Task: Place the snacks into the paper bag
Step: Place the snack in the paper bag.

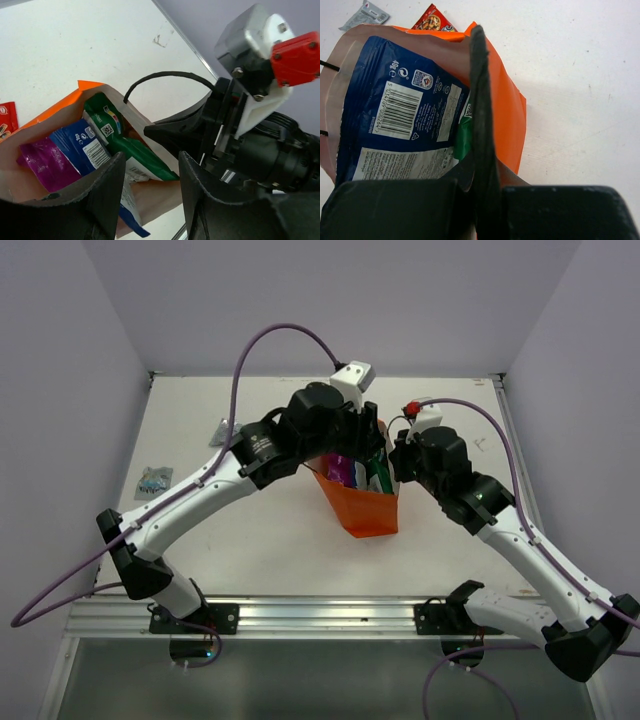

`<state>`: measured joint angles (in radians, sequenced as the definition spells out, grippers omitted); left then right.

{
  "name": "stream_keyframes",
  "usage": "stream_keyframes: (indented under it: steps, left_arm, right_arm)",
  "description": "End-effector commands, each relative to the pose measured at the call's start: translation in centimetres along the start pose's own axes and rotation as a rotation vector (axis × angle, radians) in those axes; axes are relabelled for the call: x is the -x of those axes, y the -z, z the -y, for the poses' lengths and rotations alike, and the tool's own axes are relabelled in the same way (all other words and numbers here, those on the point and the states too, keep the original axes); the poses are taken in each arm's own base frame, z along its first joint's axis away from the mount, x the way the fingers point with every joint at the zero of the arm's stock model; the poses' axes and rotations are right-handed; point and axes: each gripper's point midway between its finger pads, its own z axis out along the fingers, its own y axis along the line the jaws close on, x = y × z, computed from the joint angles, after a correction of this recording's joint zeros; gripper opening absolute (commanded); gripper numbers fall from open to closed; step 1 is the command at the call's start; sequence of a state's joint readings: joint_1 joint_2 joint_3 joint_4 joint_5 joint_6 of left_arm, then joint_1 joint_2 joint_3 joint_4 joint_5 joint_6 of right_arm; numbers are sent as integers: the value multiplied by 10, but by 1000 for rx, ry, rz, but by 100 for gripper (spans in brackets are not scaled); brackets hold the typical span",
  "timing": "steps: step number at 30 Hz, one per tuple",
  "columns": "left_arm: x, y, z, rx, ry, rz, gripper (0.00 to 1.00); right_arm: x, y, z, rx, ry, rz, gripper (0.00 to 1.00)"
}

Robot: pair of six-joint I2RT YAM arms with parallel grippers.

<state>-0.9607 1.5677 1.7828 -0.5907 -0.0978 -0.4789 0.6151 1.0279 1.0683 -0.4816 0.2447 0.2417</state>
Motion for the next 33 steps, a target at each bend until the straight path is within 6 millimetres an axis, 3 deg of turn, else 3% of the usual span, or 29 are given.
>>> stream_keyframes:
  steps: [1,7,16,21,24,28,33]
  left_arm:
    - [-12,-19,-10,49,-4,-21,50]
    - [-66,-37,-68,244,31,-68,47]
    - [-122,-70,-117,361,31,-199,45]
    - [-136,-89,-117,324,43,-224,45]
    - [-146,-101,-99,227,91,-257,45]
    - [-149,-105,-68,98,135,-247,46]
    - [-149,-101,-65,94,122,-290,54]
  right_arm:
    - [13,6,1,-6,0,32,0]
    - [8,8,5,-22,0,25,0]
    - [4,6,7,-27,7,23,0]
    - [2,5,6,-23,8,22,0]
    - [1,4,4,-13,4,16,0]
    - [0,1,2,-7,-1,13,0]
    - [3,2,2,-8,0,17,0]
